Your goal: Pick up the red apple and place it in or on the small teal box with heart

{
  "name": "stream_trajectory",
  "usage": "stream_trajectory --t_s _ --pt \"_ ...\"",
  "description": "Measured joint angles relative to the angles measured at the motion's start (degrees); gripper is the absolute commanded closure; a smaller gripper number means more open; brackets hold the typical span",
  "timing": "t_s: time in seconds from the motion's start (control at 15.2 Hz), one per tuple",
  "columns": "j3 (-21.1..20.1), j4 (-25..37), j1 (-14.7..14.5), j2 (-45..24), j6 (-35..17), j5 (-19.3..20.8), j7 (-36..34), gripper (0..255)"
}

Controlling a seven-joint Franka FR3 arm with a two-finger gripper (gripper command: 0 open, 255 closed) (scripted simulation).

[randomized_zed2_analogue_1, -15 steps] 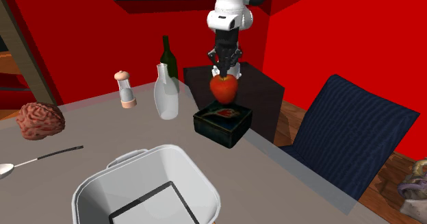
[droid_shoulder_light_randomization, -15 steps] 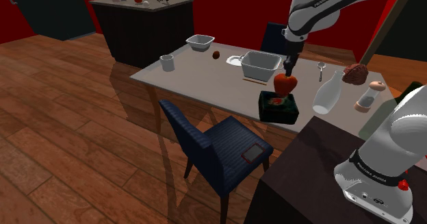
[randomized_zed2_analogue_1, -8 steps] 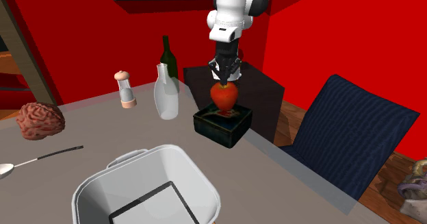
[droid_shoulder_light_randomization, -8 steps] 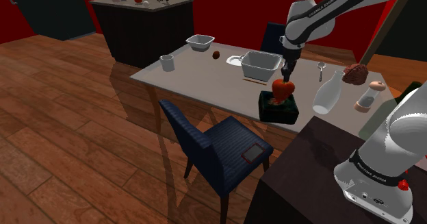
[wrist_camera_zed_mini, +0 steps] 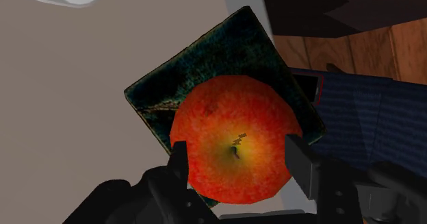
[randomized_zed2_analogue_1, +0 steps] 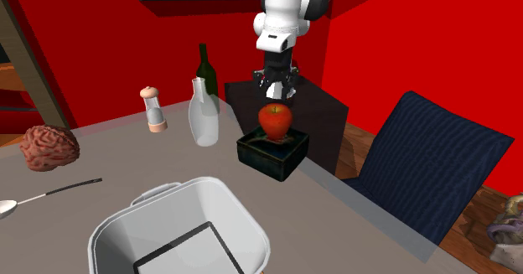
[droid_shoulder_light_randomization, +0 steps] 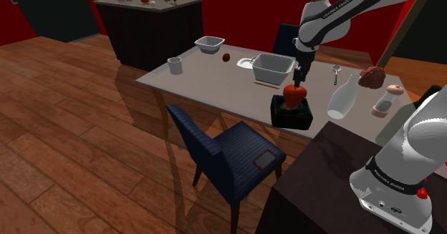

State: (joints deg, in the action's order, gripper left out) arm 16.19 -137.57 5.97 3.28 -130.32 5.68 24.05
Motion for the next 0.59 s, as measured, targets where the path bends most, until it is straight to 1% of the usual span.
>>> stream_trajectory --t_s 0.26,0.59 --pt "0.0 0.0 0.0 0.0 0.0 0.0 0.0 0" --pt "-0.5 3.5 -0.2 3.5 6.8 0.5 -0.6 0"
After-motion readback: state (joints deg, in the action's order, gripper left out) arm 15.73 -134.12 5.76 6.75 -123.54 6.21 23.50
